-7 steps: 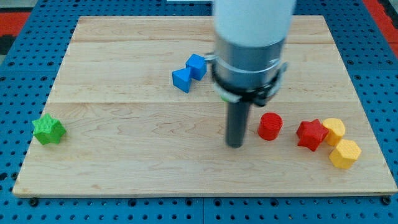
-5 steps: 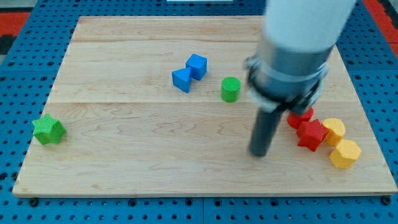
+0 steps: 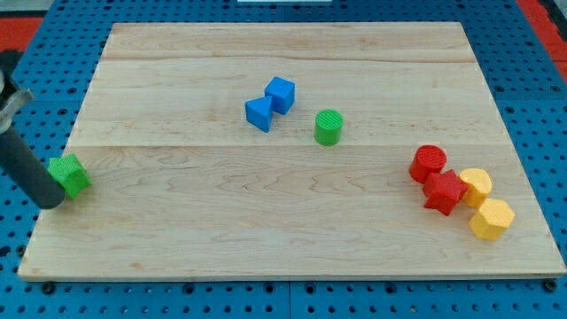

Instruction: Slide the green star at the top left side of the board

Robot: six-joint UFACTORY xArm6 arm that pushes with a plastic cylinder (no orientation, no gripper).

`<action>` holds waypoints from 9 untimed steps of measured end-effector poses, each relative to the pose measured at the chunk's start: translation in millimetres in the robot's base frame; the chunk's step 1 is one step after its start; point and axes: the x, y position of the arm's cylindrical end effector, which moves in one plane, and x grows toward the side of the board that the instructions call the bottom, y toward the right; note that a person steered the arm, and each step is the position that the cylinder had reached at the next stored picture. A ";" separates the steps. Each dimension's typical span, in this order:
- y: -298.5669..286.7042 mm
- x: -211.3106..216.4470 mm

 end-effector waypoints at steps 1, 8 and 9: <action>2.3 -29.1; 91.4 -128.7; 33.8 -165.7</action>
